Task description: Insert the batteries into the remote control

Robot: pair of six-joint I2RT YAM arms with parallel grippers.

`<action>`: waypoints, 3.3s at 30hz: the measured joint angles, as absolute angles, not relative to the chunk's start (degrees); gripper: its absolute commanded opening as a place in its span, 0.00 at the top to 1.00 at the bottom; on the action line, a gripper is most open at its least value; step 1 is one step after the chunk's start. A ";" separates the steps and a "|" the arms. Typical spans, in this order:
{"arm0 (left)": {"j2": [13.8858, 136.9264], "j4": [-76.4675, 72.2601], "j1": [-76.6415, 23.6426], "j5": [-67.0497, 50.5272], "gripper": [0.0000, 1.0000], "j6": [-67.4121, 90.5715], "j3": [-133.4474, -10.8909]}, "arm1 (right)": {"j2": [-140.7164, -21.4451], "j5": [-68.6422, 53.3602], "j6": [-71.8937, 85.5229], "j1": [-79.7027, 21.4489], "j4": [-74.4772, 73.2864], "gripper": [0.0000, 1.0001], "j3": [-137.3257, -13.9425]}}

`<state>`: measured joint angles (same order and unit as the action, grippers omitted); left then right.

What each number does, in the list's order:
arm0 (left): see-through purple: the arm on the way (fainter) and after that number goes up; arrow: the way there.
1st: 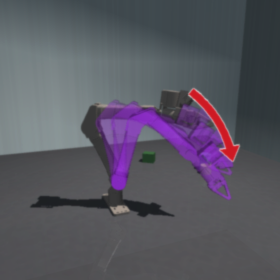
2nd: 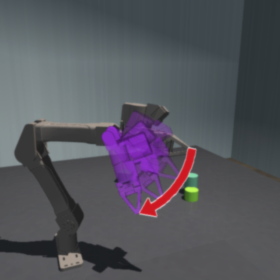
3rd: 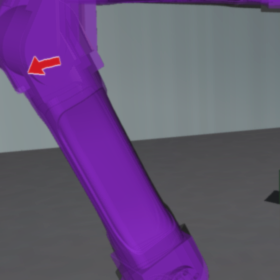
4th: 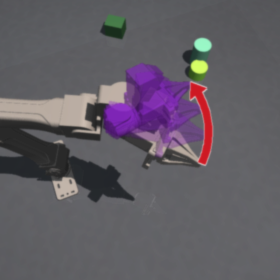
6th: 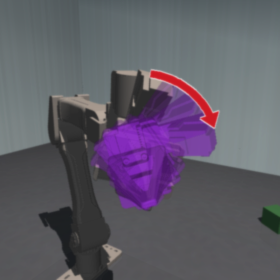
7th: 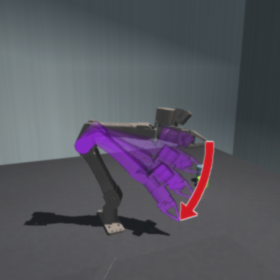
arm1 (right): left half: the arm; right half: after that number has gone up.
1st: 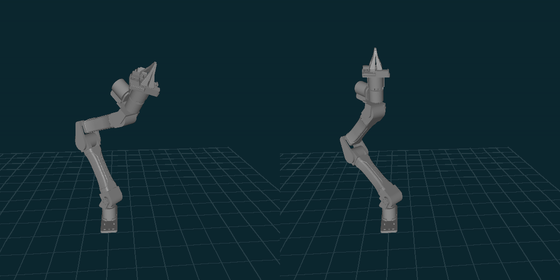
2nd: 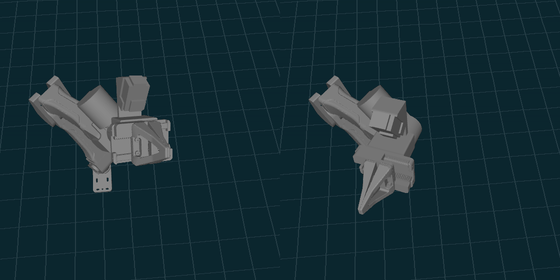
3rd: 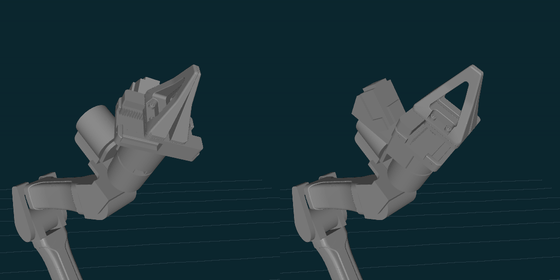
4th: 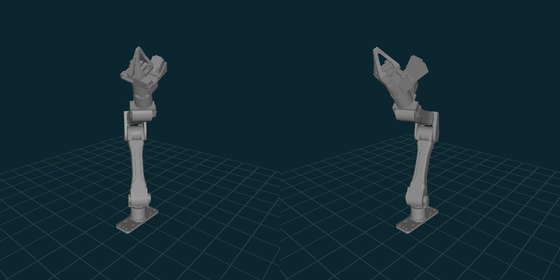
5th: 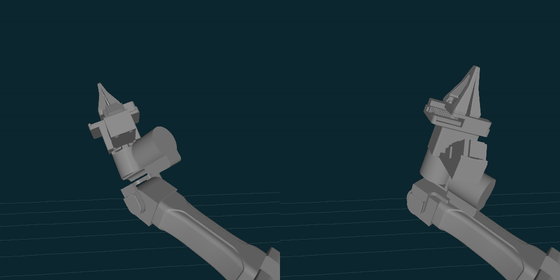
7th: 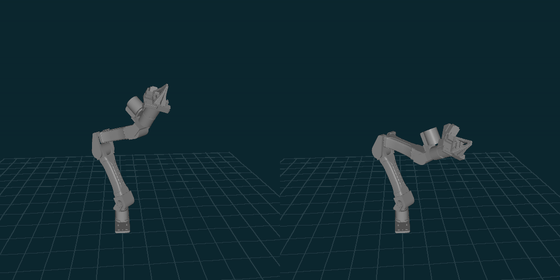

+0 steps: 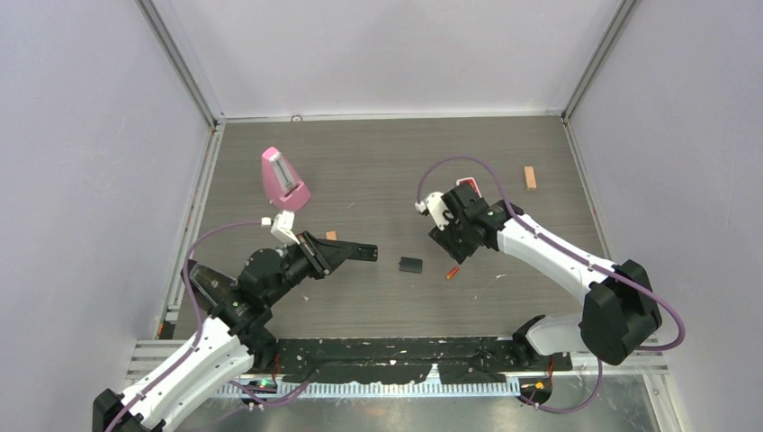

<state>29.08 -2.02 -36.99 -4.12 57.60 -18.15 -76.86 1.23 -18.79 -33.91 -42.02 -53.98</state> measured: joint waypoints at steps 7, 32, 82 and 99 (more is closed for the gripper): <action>26.87 -0.03 -36.16 -2.59 1.00 56.71 -19.77 | -76.90 -4.27 -34.59 -34.22 -42.46 0.52 -47.97; 26.59 1.32 -34.92 -2.61 1.00 56.99 -19.81 | -84.38 -1.19 -47.51 -39.27 -26.81 0.94 -43.31; 67.00 -44.23 -39.18 -38.72 1.00 82.19 -16.34 | -72.20 0.89 18.48 -67.09 -61.65 0.95 -74.50; 69.14 -49.10 -40.64 -39.92 1.00 85.49 -15.99 | -77.73 6.35 16.08 -68.20 -69.01 0.95 -78.02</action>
